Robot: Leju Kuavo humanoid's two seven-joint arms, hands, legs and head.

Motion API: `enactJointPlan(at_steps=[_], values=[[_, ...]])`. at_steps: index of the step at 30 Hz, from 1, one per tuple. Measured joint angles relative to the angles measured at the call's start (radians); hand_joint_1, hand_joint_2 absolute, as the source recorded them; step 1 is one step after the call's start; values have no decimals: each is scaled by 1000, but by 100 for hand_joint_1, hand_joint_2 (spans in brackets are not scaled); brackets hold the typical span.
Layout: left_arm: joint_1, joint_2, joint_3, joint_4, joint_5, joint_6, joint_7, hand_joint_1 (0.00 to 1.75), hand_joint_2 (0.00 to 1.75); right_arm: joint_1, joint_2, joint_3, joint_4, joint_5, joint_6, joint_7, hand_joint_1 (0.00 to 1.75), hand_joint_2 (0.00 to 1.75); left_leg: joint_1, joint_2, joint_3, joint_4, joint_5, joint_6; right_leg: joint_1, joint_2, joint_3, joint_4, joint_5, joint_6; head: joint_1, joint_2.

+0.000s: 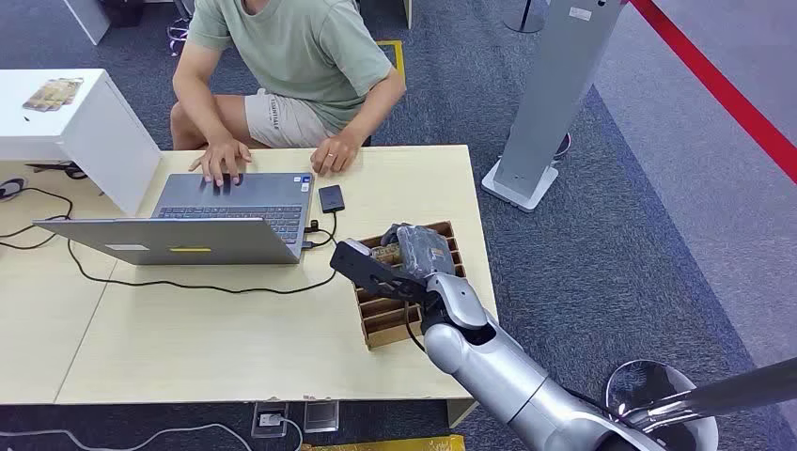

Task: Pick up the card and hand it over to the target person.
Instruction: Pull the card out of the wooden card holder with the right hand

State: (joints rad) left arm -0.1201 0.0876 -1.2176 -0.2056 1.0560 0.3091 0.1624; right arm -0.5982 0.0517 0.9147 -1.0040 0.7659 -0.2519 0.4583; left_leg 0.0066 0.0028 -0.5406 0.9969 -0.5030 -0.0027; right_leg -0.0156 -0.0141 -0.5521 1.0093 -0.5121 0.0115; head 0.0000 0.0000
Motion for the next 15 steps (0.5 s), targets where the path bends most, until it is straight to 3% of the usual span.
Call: enactJointPlan(at_steps=[15], values=[[-2, 3, -17, 1, -20, -11, -3, 0, 0, 33, -24, -34, -24, 12, -7, 15, 84, 175, 1, -1, 1, -1, 1, 0, 1, -1, 1, -2, 1, 0, 0, 0]])
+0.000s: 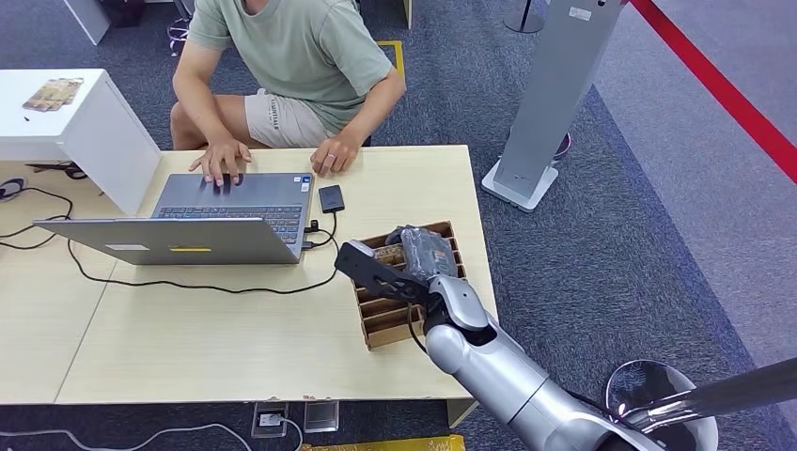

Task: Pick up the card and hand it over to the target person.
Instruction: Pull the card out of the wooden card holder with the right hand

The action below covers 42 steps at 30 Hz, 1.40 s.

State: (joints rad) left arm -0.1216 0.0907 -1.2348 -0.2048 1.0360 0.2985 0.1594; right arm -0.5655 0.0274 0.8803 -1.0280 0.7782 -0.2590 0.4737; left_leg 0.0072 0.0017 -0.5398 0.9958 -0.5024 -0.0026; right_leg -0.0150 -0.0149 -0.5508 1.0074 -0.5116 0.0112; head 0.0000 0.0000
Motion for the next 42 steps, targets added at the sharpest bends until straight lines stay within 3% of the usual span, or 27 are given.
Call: enactJointPlan(at_steps=[6, 8, 12, 25, 33, 42], values=[[0, -1, 0, 0, 0, 2, 4, 0, 0, 7, -1, -10, 3, 2, -5, -3, 94, 175, 0, 0, 0, 0, 0, 0, 0, 0, 0, 0, 0, 0, 0, 0], [0, -1, 0, -1, 0, 3, 7, 0, 0, 8, 4, -13, 11, 3, -7, -8, 103, 175, 0, 0, 0, 1, 0, 0, 0, 0, -1, 1, -1, 0, 0, 0], [0, -1, 1, -2, 1, 6, 15, 0, 0, 6, 12, -16, 22, 5, -8, -16, 136, 175, -1, 1, 0, 1, -1, 0, -1, 0, -1, 1, -1, 0, 0, 0], [2, -1, 19, -3, 17, 16, 24, 0, 0, -17, 38, 11, 52, -25, -2, -63, 147, 175, -1, 2, -1, 1, -1, 0, -1, 2, -2, 2, 0, 0, 0, 0], [2, 4, 23, -1, 16, 14, -6, 0, 0, 40, -13, -16, -98, -74, -215, -305, 147, 175, 0, 1, -1, 1, -1, 0, 0, 0, -1, 2, -1, 0, 0, 0], [2, 3, 22, -1, 15, 20, -5, 0, 0, 133, -63, -84, -236, -99, -367, -423, 147, 175, 0, -2, -1, 1, 0, 0, 0, -2, -1, 1, -1, 0, 0, 0]])
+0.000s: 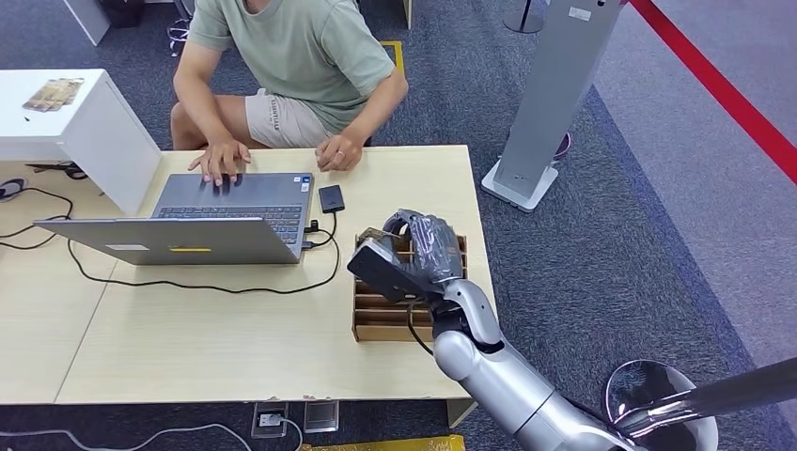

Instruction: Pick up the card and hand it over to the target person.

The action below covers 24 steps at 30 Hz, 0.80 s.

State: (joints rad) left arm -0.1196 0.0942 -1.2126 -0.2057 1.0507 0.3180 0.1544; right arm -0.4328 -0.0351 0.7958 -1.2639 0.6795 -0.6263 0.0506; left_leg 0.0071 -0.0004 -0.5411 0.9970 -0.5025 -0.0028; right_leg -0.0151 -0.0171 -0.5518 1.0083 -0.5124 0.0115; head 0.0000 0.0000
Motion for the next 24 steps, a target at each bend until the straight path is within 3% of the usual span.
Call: enactJointPlan(at_steps=[5, 10, 19, 24], values=[[0, -4, -2, -1, -2, 7, 7, 0, 0, 9, -9, -36, -18, -57, -38, -34, 147, 175, -1, 1, 0, 1, -1, 0, -1, 1, -1, 1, -1, 0, 0, 0], [-2, -3, -18, -1, -17, 5, 14, 0, 0, -79, 3, -25, 62, -135, 6, -34, 147, 175, -1, 3, -1, 1, 0, 0, -1, 3, -2, 2, 0, 0, 0, 0], [-6, -1, -38, 0, -27, 7, 16, 0, 0, -393, 131, 27, 451, -154, 79, 14, 147, 175, -1, 9, -1, 1, 0, -1, -1, 8, -4, 4, 2, -1, 0, 0], [-7, -5, -41, 0, -24, 8, 21, 0, 0, -478, 180, 62, 633, -124, 91, 48, 147, 175, -1, 7, 1, 0, 0, -1, -1, 7, -2, 3, 1, -1, 0, 0]])
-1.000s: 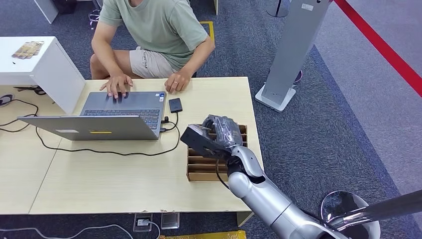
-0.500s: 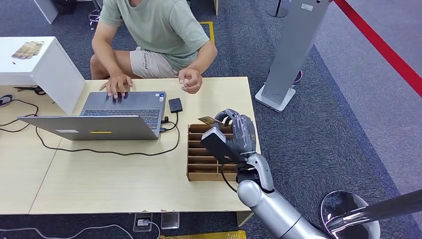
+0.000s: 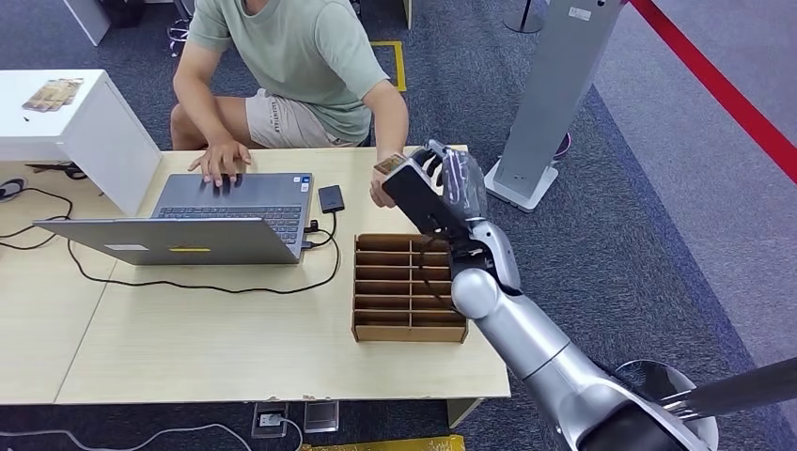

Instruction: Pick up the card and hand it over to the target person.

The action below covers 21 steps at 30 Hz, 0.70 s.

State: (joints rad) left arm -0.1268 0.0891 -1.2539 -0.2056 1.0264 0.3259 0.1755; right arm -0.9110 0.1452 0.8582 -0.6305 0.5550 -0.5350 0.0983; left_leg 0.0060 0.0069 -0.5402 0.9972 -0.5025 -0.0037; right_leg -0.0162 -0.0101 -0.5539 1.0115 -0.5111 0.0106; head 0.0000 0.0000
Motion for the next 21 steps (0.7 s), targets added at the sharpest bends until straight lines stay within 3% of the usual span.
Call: enactJointPlan(at_steps=[9, 13, 21], values=[[1, 1, 13, 3, 23, -3, 20, 0, 0, -29, 52, 45, 154, 22, 36, 10, 147, 175, 0, -2, 1, -1, 0, 0, 0, -2, 2, -1, 0, 0, 0, 0], [2, 3, 6, 1, 19, -13, 10, 0, 175, -32, 62, 43, 173, 12, 39, 1, 0, 175, 0, -2, 0, 0, 0, 0, 0, -2, 1, 0, -1, 0, 0, 0], [3, 1, 16, 2, 31, -3, -1, 0, 175, -30, 61, 21, 152, -23, 12, -39, 0, 175, 0, -3, -1, 0, 0, 0, 0, -3, 0, 0, -1, 0, 0, 0]])
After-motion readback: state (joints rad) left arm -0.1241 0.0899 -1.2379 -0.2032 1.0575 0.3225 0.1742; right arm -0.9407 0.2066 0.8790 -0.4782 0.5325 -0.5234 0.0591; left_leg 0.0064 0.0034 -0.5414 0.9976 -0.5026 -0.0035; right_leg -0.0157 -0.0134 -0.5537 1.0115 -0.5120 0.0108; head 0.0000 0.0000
